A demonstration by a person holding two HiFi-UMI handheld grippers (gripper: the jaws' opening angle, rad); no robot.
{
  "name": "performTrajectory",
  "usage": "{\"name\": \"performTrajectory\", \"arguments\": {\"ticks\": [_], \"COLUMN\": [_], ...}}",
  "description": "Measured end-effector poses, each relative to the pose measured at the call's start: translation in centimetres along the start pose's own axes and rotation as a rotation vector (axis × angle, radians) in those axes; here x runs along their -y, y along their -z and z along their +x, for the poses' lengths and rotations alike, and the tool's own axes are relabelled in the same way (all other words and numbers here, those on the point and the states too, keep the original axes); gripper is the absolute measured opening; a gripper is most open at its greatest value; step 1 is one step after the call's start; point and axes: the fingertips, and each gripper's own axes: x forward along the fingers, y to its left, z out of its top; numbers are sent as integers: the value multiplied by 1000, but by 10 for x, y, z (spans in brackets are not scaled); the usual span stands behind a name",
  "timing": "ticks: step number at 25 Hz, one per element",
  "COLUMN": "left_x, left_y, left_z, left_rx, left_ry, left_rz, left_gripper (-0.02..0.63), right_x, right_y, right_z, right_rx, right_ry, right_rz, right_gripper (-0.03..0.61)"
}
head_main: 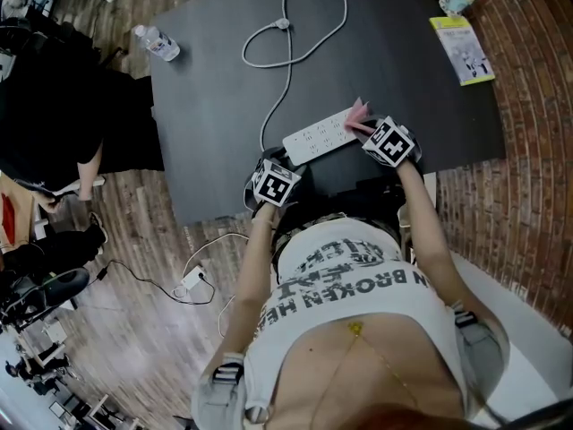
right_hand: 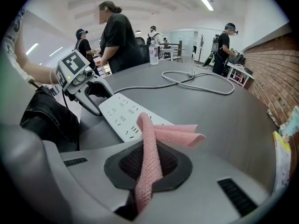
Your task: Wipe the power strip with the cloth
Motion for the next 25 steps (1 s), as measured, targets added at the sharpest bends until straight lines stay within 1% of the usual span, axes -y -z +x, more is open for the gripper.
{"name": "performTrajectory", "arguments": {"ticks": [8,19,25], "left_x": [0,0,-1], "left_y": [2,1,0], "left_z": [5,3,-3], "left_rx": [12,17,22], "left_ry": [4,-4,-12], "left_rz": [5,2,6], "left_gripper": [276,276,276], "right_x": [1,1,1], "right_y": [1,1,0], "right_z": [1,0,1], "right_rx": [32,33,29], "right_ry": [10,28,59], "right_rz": [27,39,55], "right_gripper": [17,17,17]}}
